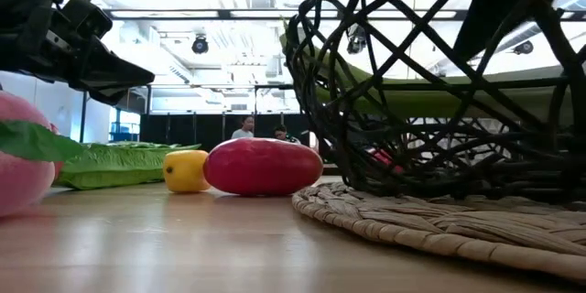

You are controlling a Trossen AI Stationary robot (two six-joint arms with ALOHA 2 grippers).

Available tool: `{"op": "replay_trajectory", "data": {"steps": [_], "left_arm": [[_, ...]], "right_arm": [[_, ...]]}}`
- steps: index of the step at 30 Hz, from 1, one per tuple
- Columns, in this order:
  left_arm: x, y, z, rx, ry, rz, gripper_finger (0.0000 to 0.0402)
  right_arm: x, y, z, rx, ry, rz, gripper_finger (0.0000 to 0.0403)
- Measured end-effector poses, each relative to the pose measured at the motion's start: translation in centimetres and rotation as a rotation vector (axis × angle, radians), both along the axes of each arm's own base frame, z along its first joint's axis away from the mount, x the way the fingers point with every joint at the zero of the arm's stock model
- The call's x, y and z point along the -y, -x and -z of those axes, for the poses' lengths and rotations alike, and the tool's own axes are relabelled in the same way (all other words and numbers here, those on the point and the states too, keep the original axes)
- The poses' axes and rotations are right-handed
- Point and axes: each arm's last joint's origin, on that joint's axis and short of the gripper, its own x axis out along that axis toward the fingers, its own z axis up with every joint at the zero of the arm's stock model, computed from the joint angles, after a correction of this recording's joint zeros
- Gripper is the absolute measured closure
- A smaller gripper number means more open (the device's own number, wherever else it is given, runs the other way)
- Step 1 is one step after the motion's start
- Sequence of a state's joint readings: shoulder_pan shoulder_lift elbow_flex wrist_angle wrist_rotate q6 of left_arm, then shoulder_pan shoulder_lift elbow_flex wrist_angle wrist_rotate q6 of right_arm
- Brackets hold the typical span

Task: Build produce basket
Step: Put the celery into the wire basket

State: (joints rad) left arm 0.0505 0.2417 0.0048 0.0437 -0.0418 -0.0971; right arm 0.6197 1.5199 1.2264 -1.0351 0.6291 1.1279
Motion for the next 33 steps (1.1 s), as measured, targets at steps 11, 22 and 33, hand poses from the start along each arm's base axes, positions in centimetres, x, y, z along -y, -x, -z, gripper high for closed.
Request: {"op": "replay_trajectory", "data": {"steps": [11,22,33], "left_arm": [[0.0,0.0,0.0,0.000,0.000,0.000,0.0401],[0.0,0.0,0.0,0.000,0.000,0.000,0.0401],[0.0,0.0,0.0,0.000,0.000,0.000,0.0401]], "right_arm": [[2.3,-2.2,-0.8,-0.131,-0.227,-0.089,0.0072],[3.0,-4.3,3.1,-0.293,-0.149,-0.135,0.0056],[2.6,-4.5,4.2,-0.302,-0.103,-0.100,0.0252]]}}
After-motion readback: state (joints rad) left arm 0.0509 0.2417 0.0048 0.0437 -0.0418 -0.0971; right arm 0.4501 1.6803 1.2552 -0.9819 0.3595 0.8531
